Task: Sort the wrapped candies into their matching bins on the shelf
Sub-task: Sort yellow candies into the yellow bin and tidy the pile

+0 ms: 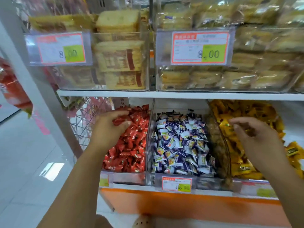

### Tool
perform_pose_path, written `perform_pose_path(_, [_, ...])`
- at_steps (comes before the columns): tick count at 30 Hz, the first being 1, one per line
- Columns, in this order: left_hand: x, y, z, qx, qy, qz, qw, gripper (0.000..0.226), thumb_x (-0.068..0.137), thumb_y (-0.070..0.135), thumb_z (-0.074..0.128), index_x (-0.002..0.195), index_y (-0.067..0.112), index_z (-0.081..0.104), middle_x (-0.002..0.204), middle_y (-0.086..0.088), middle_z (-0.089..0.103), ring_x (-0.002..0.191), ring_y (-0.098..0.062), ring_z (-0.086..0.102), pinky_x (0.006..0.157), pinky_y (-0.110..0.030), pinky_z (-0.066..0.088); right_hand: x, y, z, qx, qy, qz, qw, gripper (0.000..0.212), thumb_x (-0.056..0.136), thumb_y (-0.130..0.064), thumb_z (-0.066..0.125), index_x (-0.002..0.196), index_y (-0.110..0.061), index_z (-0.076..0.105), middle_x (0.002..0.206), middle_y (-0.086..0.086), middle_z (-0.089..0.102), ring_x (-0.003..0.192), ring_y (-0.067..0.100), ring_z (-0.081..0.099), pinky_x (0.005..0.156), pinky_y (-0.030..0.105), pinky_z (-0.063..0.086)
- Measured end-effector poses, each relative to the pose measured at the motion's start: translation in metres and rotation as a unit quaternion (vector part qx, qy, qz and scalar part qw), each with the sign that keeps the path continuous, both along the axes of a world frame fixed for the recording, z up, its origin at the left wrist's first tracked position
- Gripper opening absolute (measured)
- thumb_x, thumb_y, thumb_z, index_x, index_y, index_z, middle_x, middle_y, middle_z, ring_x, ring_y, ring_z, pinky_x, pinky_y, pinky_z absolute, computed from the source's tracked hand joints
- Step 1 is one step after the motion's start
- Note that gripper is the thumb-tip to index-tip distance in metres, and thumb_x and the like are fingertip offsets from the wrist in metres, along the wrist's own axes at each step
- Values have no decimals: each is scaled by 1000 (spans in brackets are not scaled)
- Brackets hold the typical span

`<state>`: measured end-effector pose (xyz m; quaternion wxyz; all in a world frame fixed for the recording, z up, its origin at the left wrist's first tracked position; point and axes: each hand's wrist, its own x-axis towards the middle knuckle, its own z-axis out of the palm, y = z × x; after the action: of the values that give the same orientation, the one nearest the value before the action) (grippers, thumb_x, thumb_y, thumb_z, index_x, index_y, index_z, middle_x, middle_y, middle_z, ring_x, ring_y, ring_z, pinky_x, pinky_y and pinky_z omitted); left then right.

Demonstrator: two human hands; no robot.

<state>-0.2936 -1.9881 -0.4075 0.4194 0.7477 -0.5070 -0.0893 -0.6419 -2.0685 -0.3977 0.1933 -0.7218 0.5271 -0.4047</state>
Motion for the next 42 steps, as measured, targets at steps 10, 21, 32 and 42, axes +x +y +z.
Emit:
perform_pose_path(10, [-176,-25,22,-2,-94,-232,968,37,90,41,54,127,44,51,133,27,38,126,9,26,111,-24,20,-127,-8,13,160,31,-81,983,36,96,3,43,116,-18,64,111,4,64,77,18,60,57,21,44])
perform_pose_path(21, [-286,-79,-17,58,-375,-305,874,64,82,78,16,140,54,27,159,12,11,148,-20,-1,111,-67,2,-139,-44,-24,359,169,-13,918,100,74,-56,71,148,-39,7,138,5,41,115,26,54,84,32,45])
perform_pose_path(32, [-280,-88,-33,36,-409,-311,858,43,81,65,34,103,47,66,142,12,49,137,-23,38,107,-69,18,-133,-67,1,229,310,-28,922,32,98,-41,41,104,-21,66,100,2,61,103,28,56,94,40,45])
perform_pose_path(42, [-278,-83,-32,-73,-241,-309,917,39,91,60,39,116,42,63,143,15,45,145,-10,19,118,-52,11,-111,-88,-33,326,260,-28,908,48,100,-47,33,140,-23,45,147,10,37,138,30,23,113,38,18])
